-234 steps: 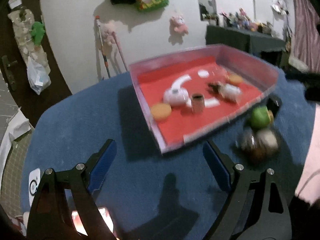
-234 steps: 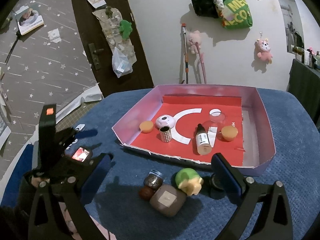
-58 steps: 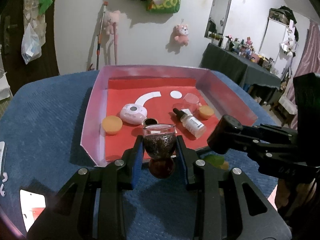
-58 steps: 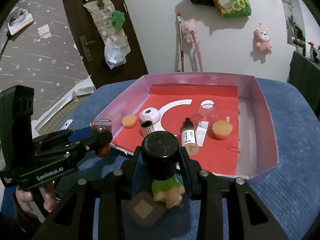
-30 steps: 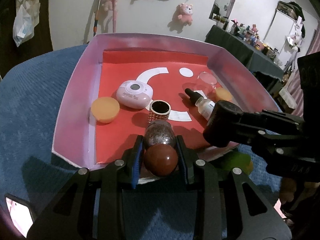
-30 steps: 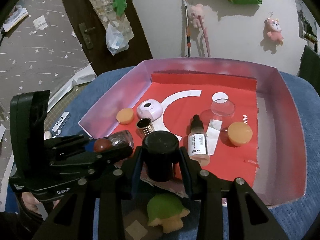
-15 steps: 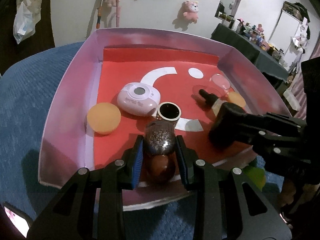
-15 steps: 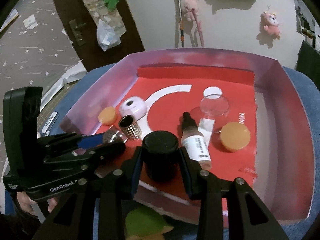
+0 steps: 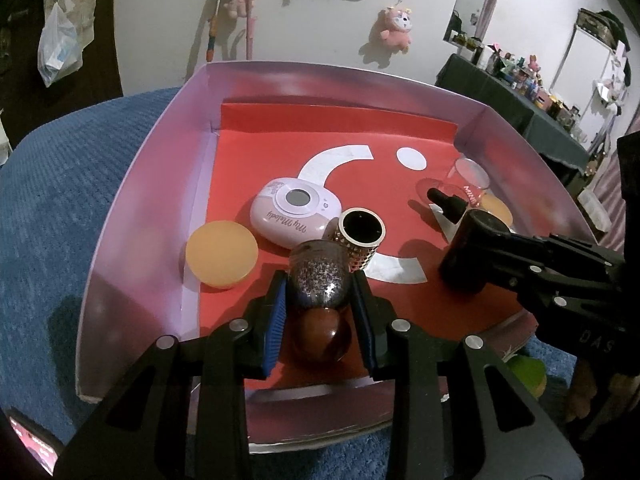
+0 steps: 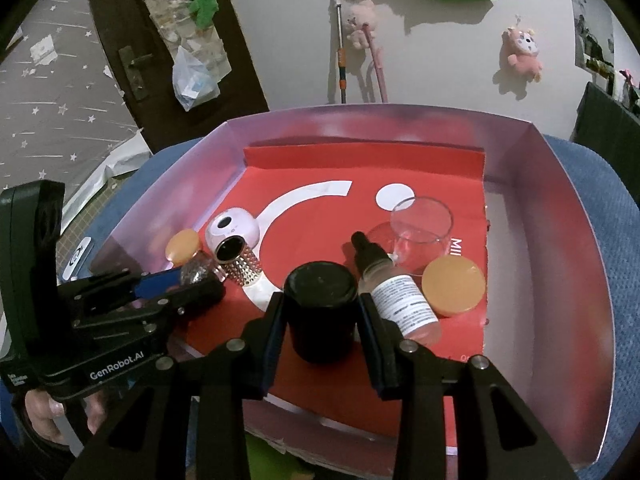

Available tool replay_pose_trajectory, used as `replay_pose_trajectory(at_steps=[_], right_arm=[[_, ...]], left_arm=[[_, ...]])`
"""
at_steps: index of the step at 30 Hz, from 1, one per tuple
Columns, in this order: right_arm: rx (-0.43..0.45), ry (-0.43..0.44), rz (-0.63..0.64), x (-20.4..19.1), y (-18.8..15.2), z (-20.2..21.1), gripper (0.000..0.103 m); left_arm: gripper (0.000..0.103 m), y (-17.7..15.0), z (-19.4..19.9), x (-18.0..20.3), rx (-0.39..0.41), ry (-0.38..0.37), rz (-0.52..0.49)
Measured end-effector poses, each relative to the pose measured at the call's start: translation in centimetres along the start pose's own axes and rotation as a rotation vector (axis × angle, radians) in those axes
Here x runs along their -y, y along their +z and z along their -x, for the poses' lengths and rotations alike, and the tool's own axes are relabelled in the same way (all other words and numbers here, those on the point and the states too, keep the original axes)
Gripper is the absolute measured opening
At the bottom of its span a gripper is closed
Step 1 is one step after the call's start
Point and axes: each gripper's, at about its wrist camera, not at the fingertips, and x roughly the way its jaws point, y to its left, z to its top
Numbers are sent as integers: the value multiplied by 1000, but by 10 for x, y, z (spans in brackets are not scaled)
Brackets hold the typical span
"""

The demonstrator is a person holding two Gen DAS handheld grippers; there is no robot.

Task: Organize rigid objects
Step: 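Lower balls onto red sheet and open left tool while right tool releases black jar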

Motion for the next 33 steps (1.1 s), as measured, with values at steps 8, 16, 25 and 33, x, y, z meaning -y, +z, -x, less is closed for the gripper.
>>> replay_pose_trajectory(at_steps=[8, 16, 25, 33], right_arm=[[-1, 8, -12, 2, 0, 0, 38], [-2, 14, -19, 3, -1, 1, 39], [-1, 15, -20, 3, -1, 1, 39], [-2, 14, -20, 3, -1, 1, 41]], left_arm=[[29, 0, -1, 0, -2, -2, 2], [29, 0, -1, 0, -1, -3, 6], [30, 0, -1, 3, -1, 15, -5], [30, 0, -1, 3, 0, 21, -8]])
